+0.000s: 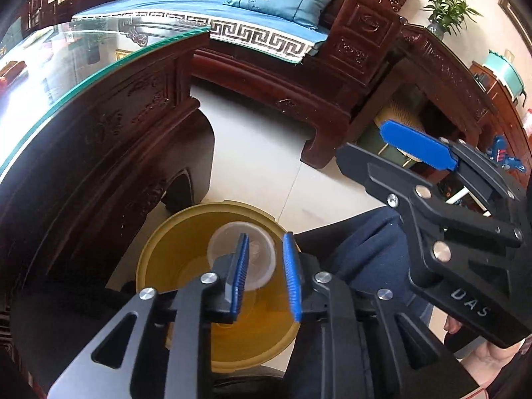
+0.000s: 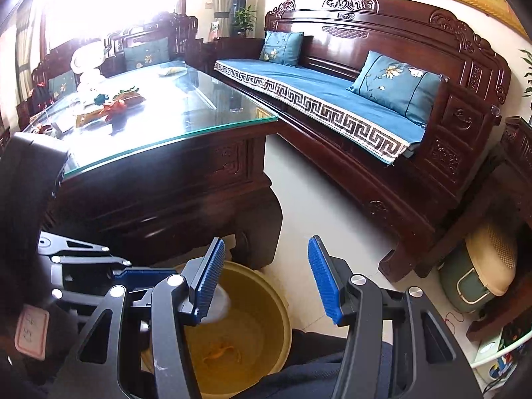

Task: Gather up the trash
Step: 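Return both tools to the table and close the right tool on the orange paper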

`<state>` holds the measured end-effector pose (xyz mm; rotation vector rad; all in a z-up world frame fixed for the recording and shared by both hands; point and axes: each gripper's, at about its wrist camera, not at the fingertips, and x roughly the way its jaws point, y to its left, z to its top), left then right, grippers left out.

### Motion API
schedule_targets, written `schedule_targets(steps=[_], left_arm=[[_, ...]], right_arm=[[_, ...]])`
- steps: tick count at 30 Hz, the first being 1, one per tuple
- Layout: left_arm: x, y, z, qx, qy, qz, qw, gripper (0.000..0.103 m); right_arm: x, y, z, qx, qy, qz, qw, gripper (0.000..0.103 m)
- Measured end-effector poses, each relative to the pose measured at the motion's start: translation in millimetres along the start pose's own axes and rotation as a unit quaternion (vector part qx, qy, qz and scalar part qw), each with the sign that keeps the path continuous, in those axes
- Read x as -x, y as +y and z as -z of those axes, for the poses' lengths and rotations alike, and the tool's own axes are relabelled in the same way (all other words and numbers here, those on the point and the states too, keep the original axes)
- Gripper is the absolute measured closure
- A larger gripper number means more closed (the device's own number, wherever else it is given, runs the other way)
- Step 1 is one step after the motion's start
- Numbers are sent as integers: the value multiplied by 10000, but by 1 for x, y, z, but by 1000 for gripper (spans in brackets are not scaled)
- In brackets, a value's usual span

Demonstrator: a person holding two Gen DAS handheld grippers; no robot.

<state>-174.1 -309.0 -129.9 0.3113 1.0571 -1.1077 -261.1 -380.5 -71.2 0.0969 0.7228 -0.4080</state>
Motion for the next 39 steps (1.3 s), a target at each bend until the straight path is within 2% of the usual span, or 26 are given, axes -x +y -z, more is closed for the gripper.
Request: schedule_targets(steps=[7, 11, 16, 20, 24, 25, 27, 28, 29, 35, 39], left_arm=[[-1, 5, -3, 86, 42, -4, 10000, 78], [10, 13, -3, 143, -74, -72, 9998, 78], [41, 42, -4, 453, -450, -438, 9970, 77], [79, 78, -3, 864, -880, -891, 9884, 70], [118, 121, 2, 1385, -1271, -1407, 9720, 63], [127, 131, 3, 1504, -1361, -1520, 9673, 59], [146, 152, 5, 1776, -1588, -1853, 9534, 42], [155, 161, 6, 1901, -1745, -2021, 9448, 27], [165, 170, 6, 2002, -1925, -2158, 9361, 24], [194, 222, 6, 2377, -2223, -2673, 9070, 24], [201, 260, 11, 2834, -2240, -2669, 8935, 24]], right_arm=[[-5, 1, -7, -3, -3, -65, 10000, 51], [-4, 10, -16, 73, -79, -184, 9998, 51], [0, 33, -39, 259, -377, -484, 9978, 51], [0, 65, -67, 490, -636, -877, 9929, 51], [-9, 104, -98, 711, -843, -1322, 9851, 51], [-13, 113, -107, 754, -866, -1419, 9832, 51], [-22, 133, -124, 833, -898, -1618, 9792, 51], [-27, 143, -133, 877, -895, -1698, 9775, 51], [-32, 152, -141, 901, -873, -1781, 9760, 51], [-65, 195, -175, 1053, -770, -1975, 9716, 51], [-91, 219, -188, 1202, -610, -2047, 9695, 46]])
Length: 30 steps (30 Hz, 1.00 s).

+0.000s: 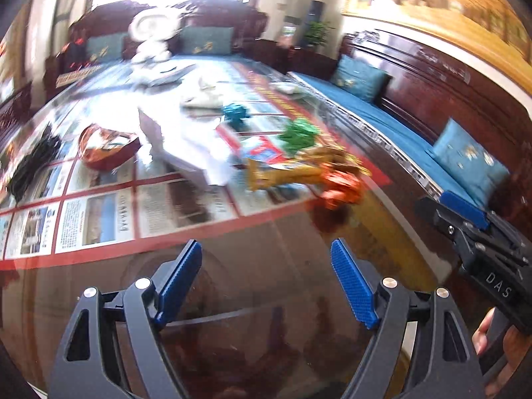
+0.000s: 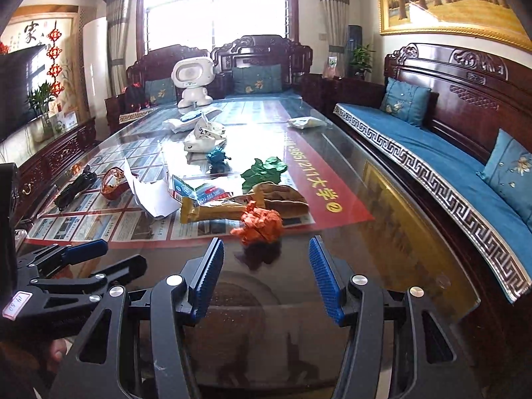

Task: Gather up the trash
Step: 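Return both tools to the table and close the right tool on the orange paper, then grasp the red snack wrapper with the left tool while the right tool holds the orange paper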

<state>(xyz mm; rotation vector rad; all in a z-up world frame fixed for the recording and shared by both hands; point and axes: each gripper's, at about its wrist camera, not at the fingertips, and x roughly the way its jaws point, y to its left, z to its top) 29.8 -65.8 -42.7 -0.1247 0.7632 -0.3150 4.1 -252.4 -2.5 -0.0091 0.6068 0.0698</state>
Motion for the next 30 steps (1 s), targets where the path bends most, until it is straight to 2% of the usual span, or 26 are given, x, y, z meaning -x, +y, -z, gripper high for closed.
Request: schedule_targets(steps=[4, 9, 13, 20, 22, 24, 30], left_arm=[[-15, 20, -14, 183, 54, -134, 9997, 24], [-26, 38, -20, 388, 88, -200, 9990, 24], [-31, 45, -24, 427, 127, -189, 9988, 24], [-34, 53, -30, 417, 127, -230, 9988, 24], [-34, 56, -31, 441, 124, -230, 9987, 24], [-33, 60, -32, 490, 110, -231, 9985, 24], [-32, 77, -35, 687, 82, -273, 9972, 24]], right_arm=[[-30, 4, -7, 10, 211, -85, 9997, 45], [-59, 1, -13, -34, 418, -34, 9991, 36], [-78, -1, -20, -77, 574, -67, 9983, 35], [-110, -6, -24, -78, 908, 141, 9957, 34], [-117, -8, -23, -98, 1019, 147, 9946, 37], [-121, -8, -22, -142, 1106, 34, 9938, 56], [-116, -4, -20, -139, 1030, -32, 9946, 61]])
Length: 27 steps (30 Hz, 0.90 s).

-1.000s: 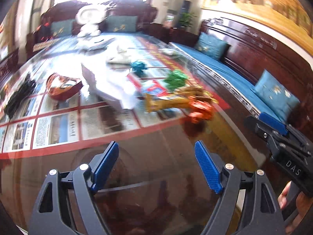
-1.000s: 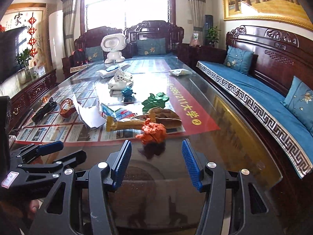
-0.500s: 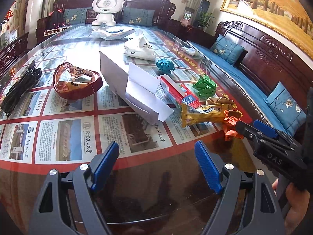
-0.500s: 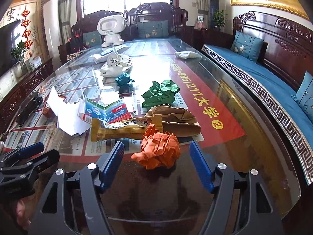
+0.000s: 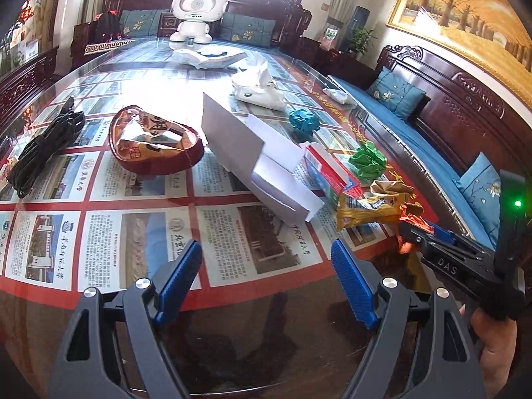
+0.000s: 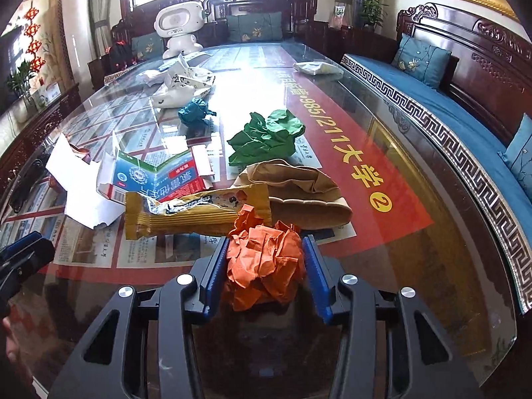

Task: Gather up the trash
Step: 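Grasp the red snack wrapper with the left tool while the right tool holds the orange paper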

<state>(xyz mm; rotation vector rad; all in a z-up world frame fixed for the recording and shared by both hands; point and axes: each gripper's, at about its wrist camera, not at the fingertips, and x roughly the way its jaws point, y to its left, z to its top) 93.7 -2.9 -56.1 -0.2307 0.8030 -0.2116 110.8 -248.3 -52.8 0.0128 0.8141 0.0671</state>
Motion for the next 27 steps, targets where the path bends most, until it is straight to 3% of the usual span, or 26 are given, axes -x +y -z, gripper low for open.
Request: schedule_targets(steps=[9, 17, 20, 27], left_arm=[[12, 37, -15, 307, -250, -328, 9987, 24], [12, 76, -62, 805, -583, -823, 9916, 24], [0, 89, -76, 887, -493, -1043, 9894, 24], [-38, 119, -92, 1311, -85, -1118, 9850, 24]], right_arm=[[32, 5, 3, -127, -430, -97, 9989, 62], [46, 15, 0, -82, -605, -170, 9980, 62], [46, 16, 2, -68, -596, -189, 9980, 61], [47, 17, 2, -22, -606, -175, 9980, 61]])
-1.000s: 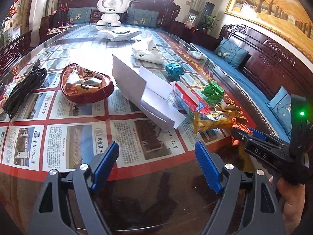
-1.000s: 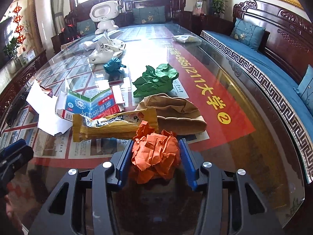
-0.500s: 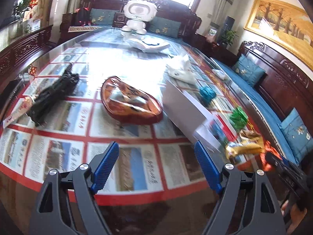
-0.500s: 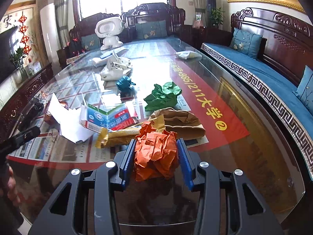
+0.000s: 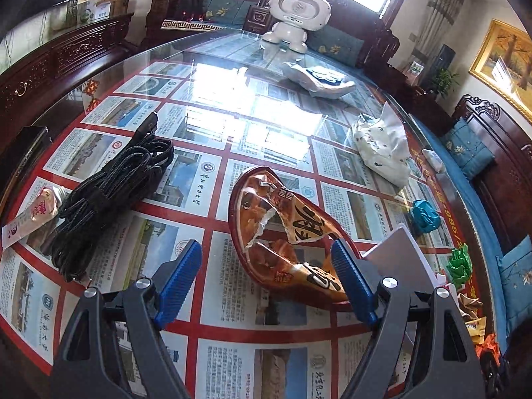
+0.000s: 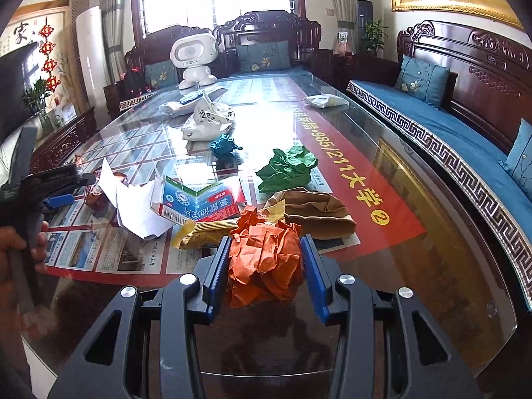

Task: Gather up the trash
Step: 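Grasp the red snack wrapper with the left tool while the right tool holds the orange paper, then carry both items over the yellow bucket and open both tools to drop them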

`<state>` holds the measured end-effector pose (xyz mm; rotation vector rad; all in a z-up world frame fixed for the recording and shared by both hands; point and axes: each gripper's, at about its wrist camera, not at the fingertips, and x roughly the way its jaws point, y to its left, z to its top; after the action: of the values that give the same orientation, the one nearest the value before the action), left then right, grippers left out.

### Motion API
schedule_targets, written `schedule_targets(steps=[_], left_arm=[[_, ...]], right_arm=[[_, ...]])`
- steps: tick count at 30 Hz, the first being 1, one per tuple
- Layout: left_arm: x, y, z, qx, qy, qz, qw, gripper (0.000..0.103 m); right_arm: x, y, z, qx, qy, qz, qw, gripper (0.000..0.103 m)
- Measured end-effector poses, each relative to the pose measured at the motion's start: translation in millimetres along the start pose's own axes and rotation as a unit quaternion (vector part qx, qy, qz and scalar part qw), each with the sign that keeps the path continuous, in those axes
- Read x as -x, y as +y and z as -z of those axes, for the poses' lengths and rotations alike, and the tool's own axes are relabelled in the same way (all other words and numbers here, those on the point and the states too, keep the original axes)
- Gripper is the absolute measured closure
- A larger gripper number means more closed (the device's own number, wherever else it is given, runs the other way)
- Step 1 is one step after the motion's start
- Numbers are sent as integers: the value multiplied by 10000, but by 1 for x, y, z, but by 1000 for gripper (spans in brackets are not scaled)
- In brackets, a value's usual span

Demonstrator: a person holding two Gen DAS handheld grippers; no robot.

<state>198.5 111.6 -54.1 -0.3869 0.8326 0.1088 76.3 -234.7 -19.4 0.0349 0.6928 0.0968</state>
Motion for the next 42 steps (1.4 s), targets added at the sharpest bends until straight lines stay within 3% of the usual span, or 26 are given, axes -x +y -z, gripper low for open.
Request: schedule_targets(steps=[4, 8, 14, 17, 30, 42], left_arm=[[-8, -1, 3, -22, 85, -139, 9999, 25], [-11, -2, 4, -60, 182, -167, 9997, 45], [-14, 0, -2, -7, 305, -110, 9995, 62], [-16, -1, -1, -73, 366, -15, 9993, 78], [13, -19, 22, -659, 89, 121, 9977, 80], [65, -8, 51, -717, -192, 113, 9972, 80]], right_arm=[[1, 1, 0, 1, -5, -18, 10000, 61], [3, 3, -1, 24, -40, -47, 10000, 61], [4, 4, -2, 26, -44, -74, 10000, 61], [5, 3, -1, 20, -33, -90, 10000, 61], [8, 5, -1, 74, -52, -106, 9999, 61], [25, 13, 1, 145, -172, -123, 9997, 62]])
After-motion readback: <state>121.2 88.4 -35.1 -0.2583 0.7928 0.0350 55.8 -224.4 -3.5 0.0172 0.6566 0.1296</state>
